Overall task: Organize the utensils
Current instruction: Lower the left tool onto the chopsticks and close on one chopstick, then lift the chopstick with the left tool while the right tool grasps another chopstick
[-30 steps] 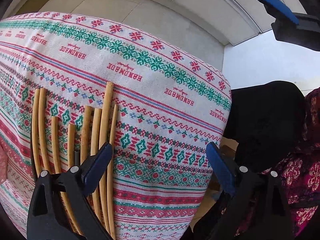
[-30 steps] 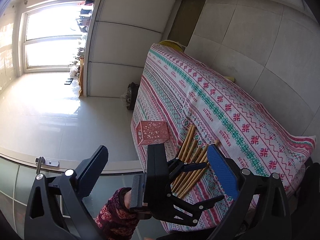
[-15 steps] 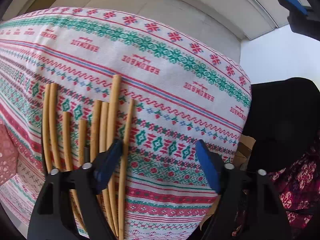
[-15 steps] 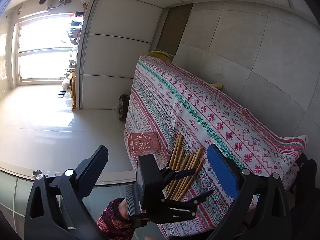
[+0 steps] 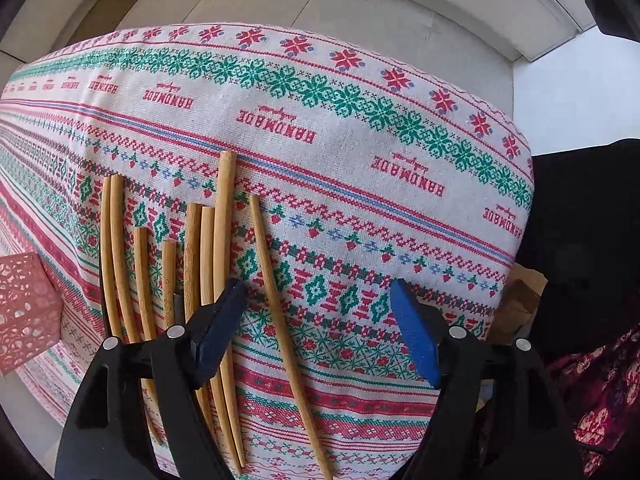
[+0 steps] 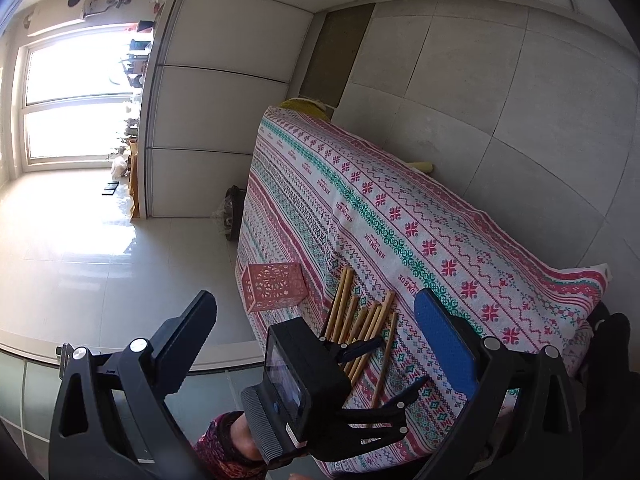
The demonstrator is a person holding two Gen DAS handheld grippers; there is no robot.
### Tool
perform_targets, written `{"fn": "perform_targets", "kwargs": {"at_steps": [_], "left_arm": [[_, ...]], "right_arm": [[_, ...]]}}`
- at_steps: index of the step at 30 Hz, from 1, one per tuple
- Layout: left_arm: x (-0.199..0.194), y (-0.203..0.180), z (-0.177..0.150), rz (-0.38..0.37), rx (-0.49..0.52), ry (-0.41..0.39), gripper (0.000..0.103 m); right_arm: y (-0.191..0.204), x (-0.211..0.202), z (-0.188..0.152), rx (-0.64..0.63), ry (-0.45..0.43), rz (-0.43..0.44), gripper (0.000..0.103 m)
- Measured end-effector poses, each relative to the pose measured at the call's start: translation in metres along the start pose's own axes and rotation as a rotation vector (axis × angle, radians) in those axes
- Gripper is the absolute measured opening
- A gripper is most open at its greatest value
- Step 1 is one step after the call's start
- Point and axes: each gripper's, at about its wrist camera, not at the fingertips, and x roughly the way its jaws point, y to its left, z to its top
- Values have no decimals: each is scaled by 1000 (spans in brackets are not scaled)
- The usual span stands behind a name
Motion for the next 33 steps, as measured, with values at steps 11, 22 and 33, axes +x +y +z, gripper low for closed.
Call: {"fn": "perform_targets", "kwargs": {"at_steps": [11, 22, 33], "left_arm": [[-8, 7, -3, 29, -139, -51, 12], [-21, -8, -72, -168, -458, -331, 5], [-104, 9, -214, -349, -592, -981, 4]], "right_arm": [[-6, -4, 3, 24, -15, -27, 96], [-23, 42, -11, 51, 151, -191, 96], [-26, 124, -61, 61, 303, -368, 54]]}}
